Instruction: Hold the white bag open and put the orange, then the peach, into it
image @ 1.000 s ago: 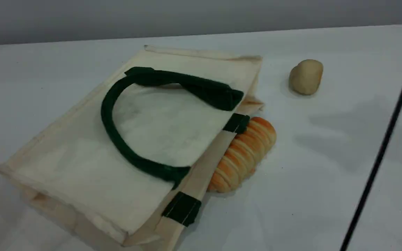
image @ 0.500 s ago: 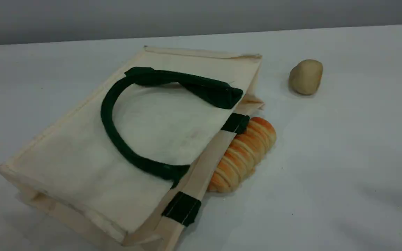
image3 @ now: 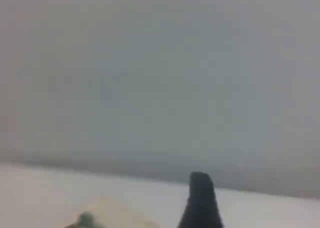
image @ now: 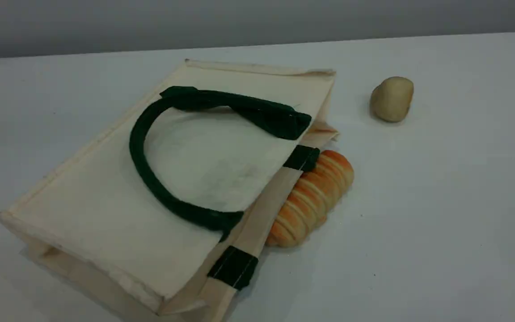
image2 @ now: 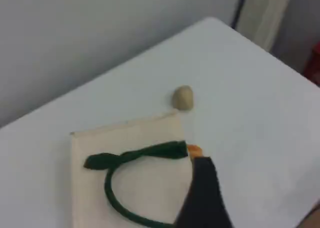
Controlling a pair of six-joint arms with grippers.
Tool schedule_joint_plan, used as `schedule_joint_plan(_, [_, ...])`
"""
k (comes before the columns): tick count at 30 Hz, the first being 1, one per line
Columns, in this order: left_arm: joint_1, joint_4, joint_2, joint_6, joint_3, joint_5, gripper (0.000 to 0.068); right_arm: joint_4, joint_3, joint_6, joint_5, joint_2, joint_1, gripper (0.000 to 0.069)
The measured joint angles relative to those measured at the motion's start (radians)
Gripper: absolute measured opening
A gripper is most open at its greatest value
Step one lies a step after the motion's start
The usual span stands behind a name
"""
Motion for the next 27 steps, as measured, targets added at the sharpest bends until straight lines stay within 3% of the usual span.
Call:
schedule_joint_plan(4, [0.0, 0.005, -0.078, -0.018, 0.064, -0.001, 0.047, -0.127, 0.016, 0.081, -0.012, -0.116, 0.0, 0.049])
schedule_joint_plan(8, [0.0, 0.016, -0.175, -0.028, 0.174, -0.001, 0.0463, -0.134, 0.08, 0.095, -0.012, -0.152, 0.0, 0.049])
schedule_joint_plan(16, [0.001, 0.131, -0.432, -0.128, 0.49, -0.006, 0.0463, -0.178, 0.386, 0.126, -0.013, -0.171, 0.033, 0.049])
schedule_joint_plan(21, [0.001, 0.206, -0.604, -0.154, 0.709, -0.098, 0.0463, -0.211, 0.593, 0.162, -0.02, -0.171, 0.05, 0.049])
schedule_joint_plan(24, [0.001, 0.21, -0.69, -0.157, 0.818, -0.152, 0.0463, -0.214, 0.696, 0.17, -0.044, -0.171, 0.05, 0.049])
schedule_joint_plan(27, [0.001, 0.214, -0.75, -0.161, 0.906, -0.178, 0.0463, -0.215, 0.735, 0.173, -0.097, -0.171, 0.051, 0.049])
